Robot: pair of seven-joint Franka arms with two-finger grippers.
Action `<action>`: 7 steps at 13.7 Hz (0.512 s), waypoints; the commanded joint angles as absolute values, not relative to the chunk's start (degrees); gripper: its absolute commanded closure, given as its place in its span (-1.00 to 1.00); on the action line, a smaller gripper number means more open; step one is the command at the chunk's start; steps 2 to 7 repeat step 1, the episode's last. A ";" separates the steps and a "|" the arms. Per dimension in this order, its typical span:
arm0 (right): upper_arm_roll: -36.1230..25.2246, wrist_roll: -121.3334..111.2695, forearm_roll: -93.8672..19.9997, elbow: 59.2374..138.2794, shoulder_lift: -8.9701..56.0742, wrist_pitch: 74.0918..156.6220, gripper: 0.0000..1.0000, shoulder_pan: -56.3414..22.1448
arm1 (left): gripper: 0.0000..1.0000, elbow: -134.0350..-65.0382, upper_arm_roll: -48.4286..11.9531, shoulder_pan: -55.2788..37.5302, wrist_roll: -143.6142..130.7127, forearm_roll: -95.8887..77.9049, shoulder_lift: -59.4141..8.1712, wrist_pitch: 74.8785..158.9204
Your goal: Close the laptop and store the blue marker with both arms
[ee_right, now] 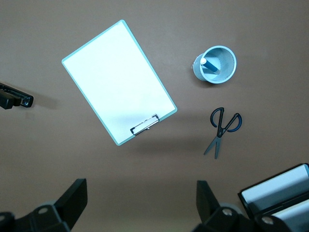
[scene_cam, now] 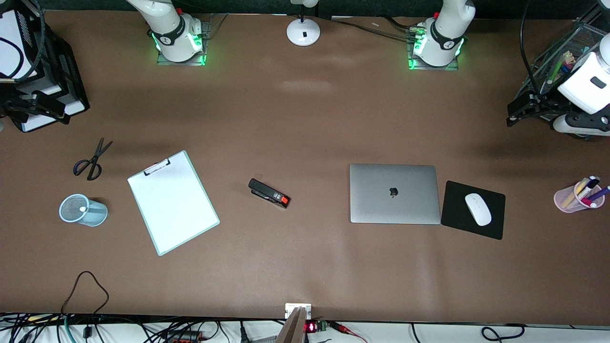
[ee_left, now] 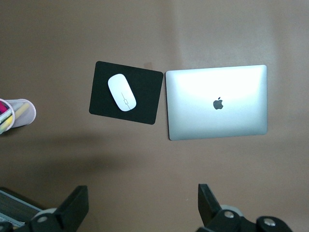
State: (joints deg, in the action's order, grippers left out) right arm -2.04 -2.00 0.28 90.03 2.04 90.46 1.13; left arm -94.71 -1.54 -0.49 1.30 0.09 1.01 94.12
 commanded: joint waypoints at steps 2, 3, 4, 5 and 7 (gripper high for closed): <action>-1.41 -1.49 1.05 91.05 0.70 90.44 -1.00 1.05 | -1.00 -93.78 -1.49 -0.18 1.84 -0.09 1.23 92.81; -1.41 -1.49 1.05 91.05 0.70 90.44 -1.00 1.05 | -1.00 -93.78 -1.49 -0.18 1.84 -0.09 1.23 92.81; -1.41 -1.49 1.05 91.05 0.70 90.44 -1.00 1.05 | -1.00 -93.78 -1.49 -0.18 1.84 -0.09 1.23 92.81; -1.41 -1.49 1.05 91.05 0.70 90.44 -1.00 1.05 | -1.00 -93.78 -1.49 -0.18 1.84 -0.09 1.23 92.81; -1.41 -1.49 1.05 91.05 0.70 90.44 -1.00 1.05 | -1.00 -93.78 -1.49 -0.18 1.84 -0.09 1.23 92.81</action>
